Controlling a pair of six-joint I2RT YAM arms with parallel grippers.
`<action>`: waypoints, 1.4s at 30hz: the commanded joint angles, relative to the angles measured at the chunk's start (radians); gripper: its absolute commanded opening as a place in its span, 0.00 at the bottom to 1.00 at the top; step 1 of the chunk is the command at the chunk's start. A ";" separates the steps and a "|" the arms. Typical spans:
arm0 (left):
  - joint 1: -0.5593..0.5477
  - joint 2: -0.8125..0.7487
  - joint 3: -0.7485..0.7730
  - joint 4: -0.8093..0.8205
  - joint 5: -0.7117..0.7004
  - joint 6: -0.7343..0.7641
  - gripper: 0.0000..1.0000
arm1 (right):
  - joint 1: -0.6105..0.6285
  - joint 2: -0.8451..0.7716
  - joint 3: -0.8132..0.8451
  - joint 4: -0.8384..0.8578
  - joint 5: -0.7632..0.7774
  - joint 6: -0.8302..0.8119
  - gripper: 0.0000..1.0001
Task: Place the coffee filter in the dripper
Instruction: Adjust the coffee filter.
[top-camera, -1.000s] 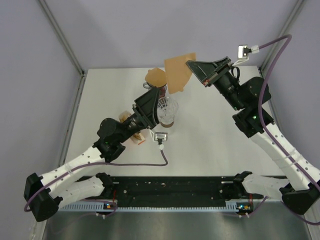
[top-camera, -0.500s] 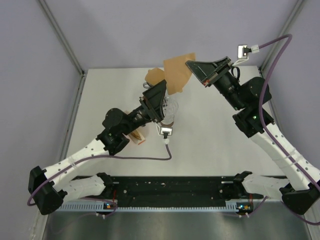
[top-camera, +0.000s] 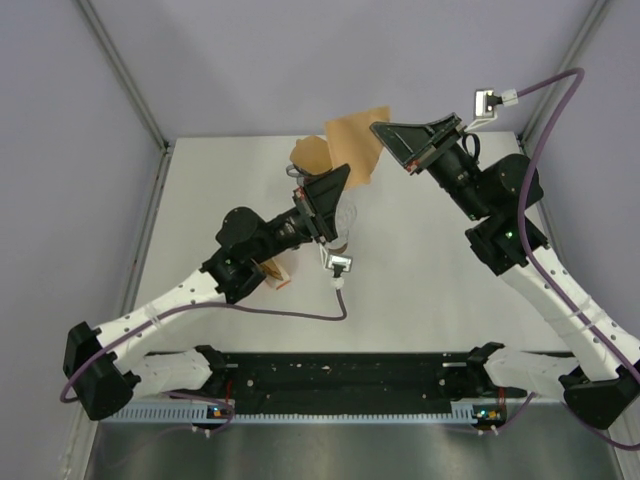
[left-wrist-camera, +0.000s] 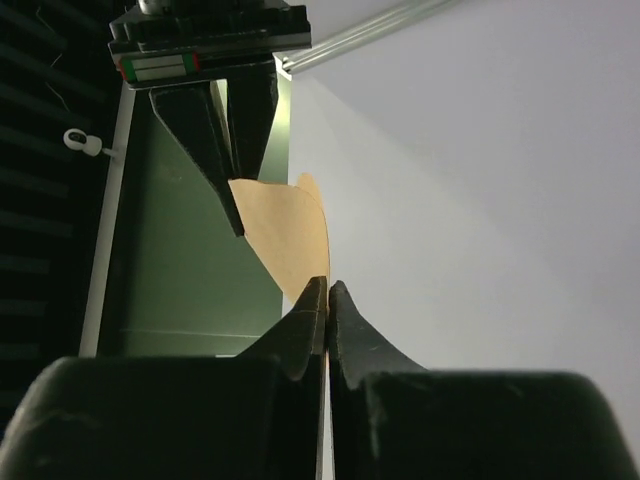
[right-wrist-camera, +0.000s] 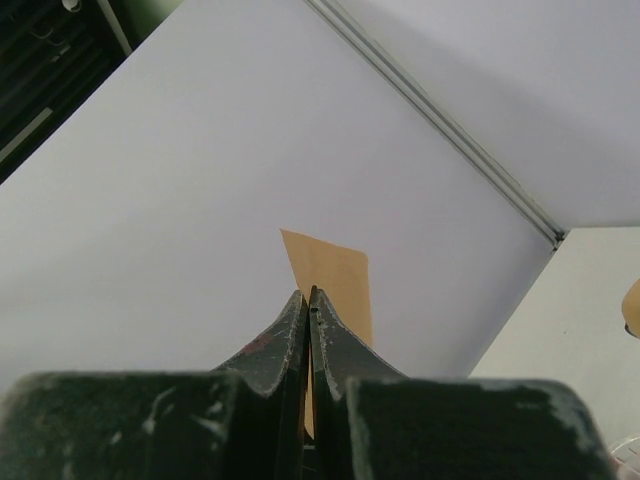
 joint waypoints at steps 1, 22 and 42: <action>-0.033 -0.035 0.024 0.037 -0.031 -0.066 0.00 | 0.002 0.003 0.000 0.039 -0.012 -0.019 0.00; 0.112 -0.155 0.544 -0.862 0.186 -2.101 0.00 | -0.108 -0.185 -0.097 -0.176 -0.621 -0.684 0.93; 0.126 -0.138 0.536 -0.718 0.387 -2.297 0.00 | 0.010 -0.038 -0.115 0.246 -0.868 -0.447 0.52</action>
